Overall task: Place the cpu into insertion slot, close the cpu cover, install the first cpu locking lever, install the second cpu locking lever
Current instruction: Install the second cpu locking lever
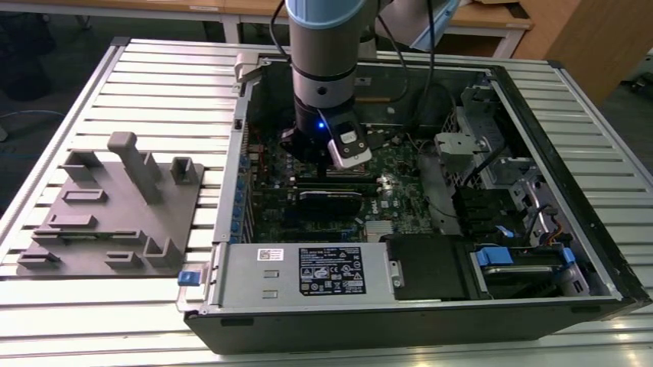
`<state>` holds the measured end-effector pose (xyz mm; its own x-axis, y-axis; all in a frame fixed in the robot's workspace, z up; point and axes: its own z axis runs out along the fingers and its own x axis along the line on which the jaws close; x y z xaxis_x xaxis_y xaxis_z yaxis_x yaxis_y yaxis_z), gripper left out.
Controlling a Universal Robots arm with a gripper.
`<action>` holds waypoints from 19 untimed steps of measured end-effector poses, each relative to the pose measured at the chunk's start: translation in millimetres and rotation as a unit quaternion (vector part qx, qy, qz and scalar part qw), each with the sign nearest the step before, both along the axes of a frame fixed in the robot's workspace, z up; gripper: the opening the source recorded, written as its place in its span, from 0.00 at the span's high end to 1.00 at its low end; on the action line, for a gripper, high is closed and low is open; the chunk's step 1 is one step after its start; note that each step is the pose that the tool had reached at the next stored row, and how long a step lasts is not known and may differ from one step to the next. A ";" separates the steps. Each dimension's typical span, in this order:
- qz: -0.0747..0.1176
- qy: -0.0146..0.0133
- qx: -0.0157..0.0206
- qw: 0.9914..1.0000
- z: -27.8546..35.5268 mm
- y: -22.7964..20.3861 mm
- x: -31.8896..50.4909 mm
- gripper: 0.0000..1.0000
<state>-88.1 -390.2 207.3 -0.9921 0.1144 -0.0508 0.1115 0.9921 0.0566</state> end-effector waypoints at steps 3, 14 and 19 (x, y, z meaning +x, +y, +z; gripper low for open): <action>0.001 0.000 0.000 1.000 0.0 0.0 0.0 0.90; 0.022 0.000 0.000 1.000 -0.3 0.0 0.0 0.90; 0.022 0.000 0.000 1.000 -2.3 0.4 -0.3 0.90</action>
